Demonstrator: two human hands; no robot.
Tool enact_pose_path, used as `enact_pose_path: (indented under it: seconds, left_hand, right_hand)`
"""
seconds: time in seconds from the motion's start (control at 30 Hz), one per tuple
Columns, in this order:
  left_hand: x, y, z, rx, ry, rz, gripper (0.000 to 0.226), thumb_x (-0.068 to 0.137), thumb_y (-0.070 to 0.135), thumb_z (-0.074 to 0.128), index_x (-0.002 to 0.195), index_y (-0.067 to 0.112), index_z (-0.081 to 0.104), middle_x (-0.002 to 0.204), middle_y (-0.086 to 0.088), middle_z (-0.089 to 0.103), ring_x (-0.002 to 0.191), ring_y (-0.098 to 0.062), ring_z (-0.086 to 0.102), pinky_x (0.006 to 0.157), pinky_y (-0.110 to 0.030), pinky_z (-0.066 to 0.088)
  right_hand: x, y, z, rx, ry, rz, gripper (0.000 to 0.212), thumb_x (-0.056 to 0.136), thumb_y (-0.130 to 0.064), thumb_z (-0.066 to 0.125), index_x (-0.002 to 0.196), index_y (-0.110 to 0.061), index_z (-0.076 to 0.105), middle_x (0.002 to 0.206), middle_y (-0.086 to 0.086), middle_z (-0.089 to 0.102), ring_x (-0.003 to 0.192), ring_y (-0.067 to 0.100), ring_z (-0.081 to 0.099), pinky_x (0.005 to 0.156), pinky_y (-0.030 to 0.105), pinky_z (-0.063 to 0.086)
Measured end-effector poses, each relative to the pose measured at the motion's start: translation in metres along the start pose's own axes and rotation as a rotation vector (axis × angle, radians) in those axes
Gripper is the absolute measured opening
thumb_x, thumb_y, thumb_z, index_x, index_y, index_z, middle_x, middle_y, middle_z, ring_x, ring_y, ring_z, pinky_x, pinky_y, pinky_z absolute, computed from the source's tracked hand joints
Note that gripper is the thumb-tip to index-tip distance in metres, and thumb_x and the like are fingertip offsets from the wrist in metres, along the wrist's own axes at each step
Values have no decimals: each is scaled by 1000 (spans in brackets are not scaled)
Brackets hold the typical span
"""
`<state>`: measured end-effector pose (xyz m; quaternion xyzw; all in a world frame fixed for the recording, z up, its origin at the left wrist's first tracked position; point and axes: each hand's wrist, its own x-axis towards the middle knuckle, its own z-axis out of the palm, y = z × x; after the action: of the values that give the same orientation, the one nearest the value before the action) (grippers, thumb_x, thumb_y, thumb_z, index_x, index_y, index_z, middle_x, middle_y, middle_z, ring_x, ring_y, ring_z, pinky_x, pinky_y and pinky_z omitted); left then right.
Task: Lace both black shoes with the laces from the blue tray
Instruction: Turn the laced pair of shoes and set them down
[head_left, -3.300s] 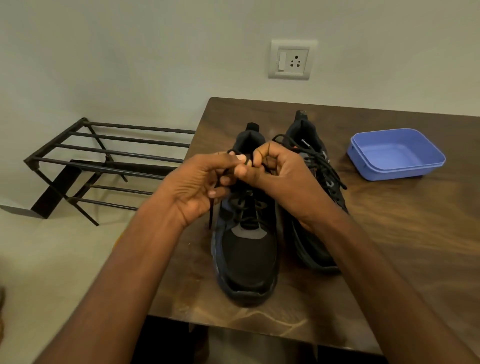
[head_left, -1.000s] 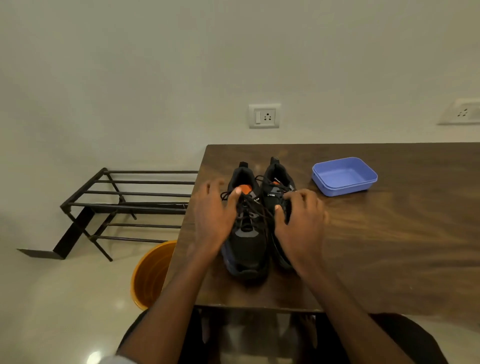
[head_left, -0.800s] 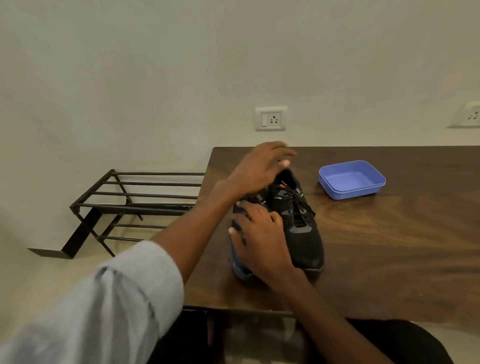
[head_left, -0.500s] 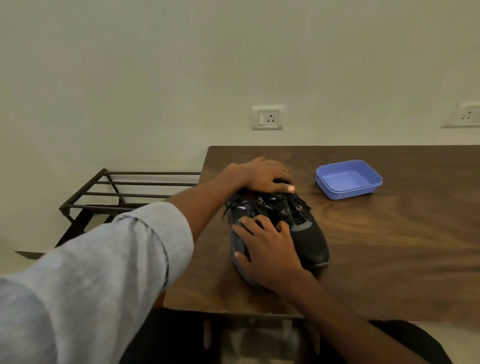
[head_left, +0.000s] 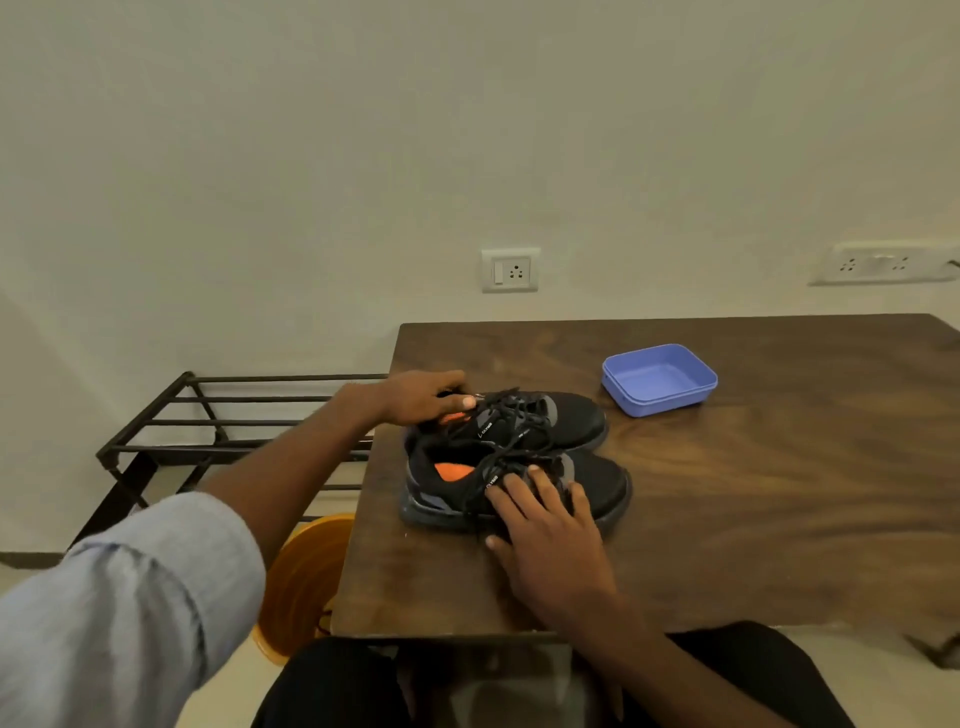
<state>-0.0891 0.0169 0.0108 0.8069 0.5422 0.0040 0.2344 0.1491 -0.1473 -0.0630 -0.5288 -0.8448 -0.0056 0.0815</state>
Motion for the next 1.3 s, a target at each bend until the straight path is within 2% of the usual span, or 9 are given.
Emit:
enact_pose_path:
  seconds: [0.13, 0.3, 0.4, 0.53, 0.67, 0.8, 1.03, 1.17, 1.3]
  left_hand:
    - [-28, -14, 11, -161, 43, -73, 23, 94, 32, 72, 111, 23, 58, 113, 1, 65, 110, -22, 62, 91, -40, 50]
    - [-61, 6, 38, -367, 132, -217, 25, 89, 5, 68, 97, 16, 46, 98, -6, 60, 81, -15, 60, 63, -27, 50]
    - [-76, 22, 48, -465, 180, -272, 30, 88, 0, 67, 96, 15, 43, 99, -9, 59, 82, -17, 60, 59, -23, 49]
    - [-92, 37, 66, -650, 257, -398, 31, 88, 4, 71, 101, 16, 46, 103, -9, 63, 86, -17, 66, 62, -25, 52]
    - [-95, 40, 89, -804, 366, -497, 36, 84, 13, 77, 107, 18, 50, 106, -8, 69, 92, -19, 72, 76, -35, 63]
    - [-91, 52, 109, -656, 506, -784, 28, 82, 38, 74, 100, 22, 60, 90, 1, 70, 84, -16, 69, 78, -39, 63]
    - [-99, 51, 100, -567, 702, -864, 9, 97, 27, 64, 95, 21, 59, 86, 2, 63, 74, -12, 63, 58, -25, 52]
    - [-115, -2, 78, -585, 785, -907, 7, 95, 26, 66, 96, 19, 64, 84, -1, 68, 74, -16, 68, 63, -34, 60]
    - [-135, -67, 40, -556, 849, -915, 9, 94, 23, 67, 92, 14, 66, 83, -4, 68, 74, -19, 69, 60, -35, 59]
  right_hand:
    - [-2, 21, -16, 142, -160, 192, 69, 100, -69, 30, 160, -34, 25, 170, -11, 20, 156, 24, 20, 123, 56, 17]
    - [19, 58, -34, 291, -336, 330, 77, 96, -75, 34, 162, -40, 15, 172, -15, 8, 157, 24, 16, 123, 56, 24]
    - [38, 78, -30, 394, -388, 377, 70, 100, -56, 48, 161, -38, 21, 170, -7, 20, 151, 27, 32, 121, 47, 33]
    - [48, 68, -21, 776, -201, 505, 48, 102, -16, 53, 150, -22, 48, 143, 0, 58, 128, 21, 57, 103, 32, 46]
    - [46, 42, -29, 1343, -155, 752, 24, 100, -45, 63, 118, -29, 64, 106, -6, 74, 96, 13, 68, 74, 30, 50]
    - [62, 33, -20, 1287, -91, 806, 35, 88, -12, 68, 120, -26, 63, 95, 2, 73, 84, 19, 68, 62, 28, 49]
    - [83, 1, -19, 1256, -30, 808, 32, 83, 0, 60, 100, -25, 67, 83, 7, 73, 71, 23, 66, 52, 29, 45]
    - [120, -45, -9, 1316, 12, 724, 33, 69, -3, 64, 94, -23, 73, 81, 1, 78, 81, 25, 74, 76, 44, 63]
    - [173, -100, -12, 1349, -95, 627, 27, 76, -5, 65, 93, -26, 70, 88, 5, 77, 84, 26, 73, 77, 43, 62]
